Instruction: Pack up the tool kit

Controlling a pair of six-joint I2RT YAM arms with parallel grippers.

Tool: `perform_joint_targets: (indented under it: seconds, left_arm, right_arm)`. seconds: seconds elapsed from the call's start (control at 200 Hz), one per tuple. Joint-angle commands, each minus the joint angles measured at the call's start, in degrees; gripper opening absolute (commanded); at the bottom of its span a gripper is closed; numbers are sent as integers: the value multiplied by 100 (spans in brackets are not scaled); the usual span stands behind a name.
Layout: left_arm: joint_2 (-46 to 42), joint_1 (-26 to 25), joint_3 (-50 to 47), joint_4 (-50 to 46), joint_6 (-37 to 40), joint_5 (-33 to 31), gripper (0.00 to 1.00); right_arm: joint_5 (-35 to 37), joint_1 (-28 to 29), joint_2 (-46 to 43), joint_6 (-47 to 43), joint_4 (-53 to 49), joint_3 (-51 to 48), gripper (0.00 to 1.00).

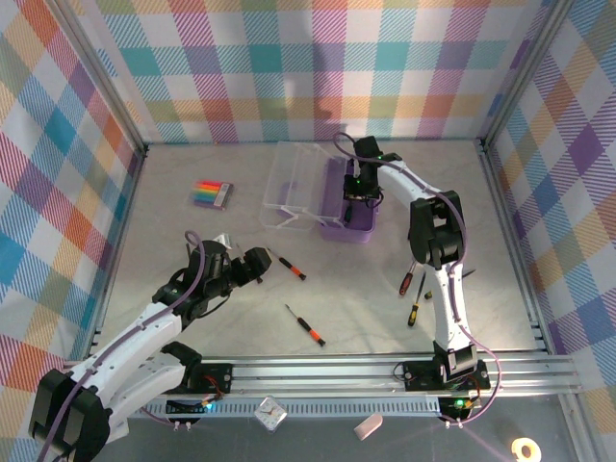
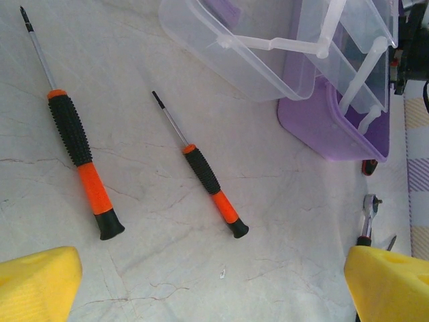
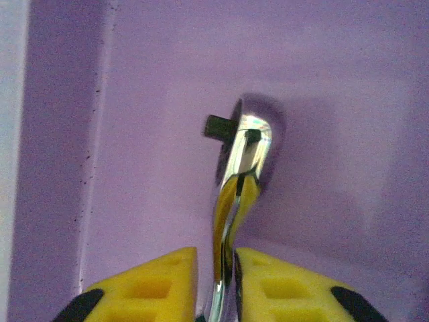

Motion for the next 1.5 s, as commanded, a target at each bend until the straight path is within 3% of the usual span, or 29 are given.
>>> perform_joint_targets:
  seconds: [0.0,0.255,0.54,0.725,0.89,1.11,1.495]
  left_arm:
    - [43,-80,120,108,43,-18,100]
    - [349,-187,153,453,60,148,100]
    - [154,-274,121,512,6,24,99]
    - [-18,-491,-53,765,-46,44,99]
    - [96,-995,-311,1710,-129,-63,98]
    - [877,-1900,-190,2559,81,-484,97]
    - [1192,-2080,40,2395,233,-545,98]
  right_arm:
    - [-19,1,-166,22,-32,127,31]
    - [58,7,-763,137,-63,48,30]
    - [798,3,-1490,500,-363,-157,22]
    - [1464,-10,-2508,713,92,-1591,22]
    - [1905,-268,-3224,801,372,-2835,25]
    - [1634,-1116,-2869,840,136,-2860,26]
    - [1468,-1769,-1746,924,-383,-2138,34]
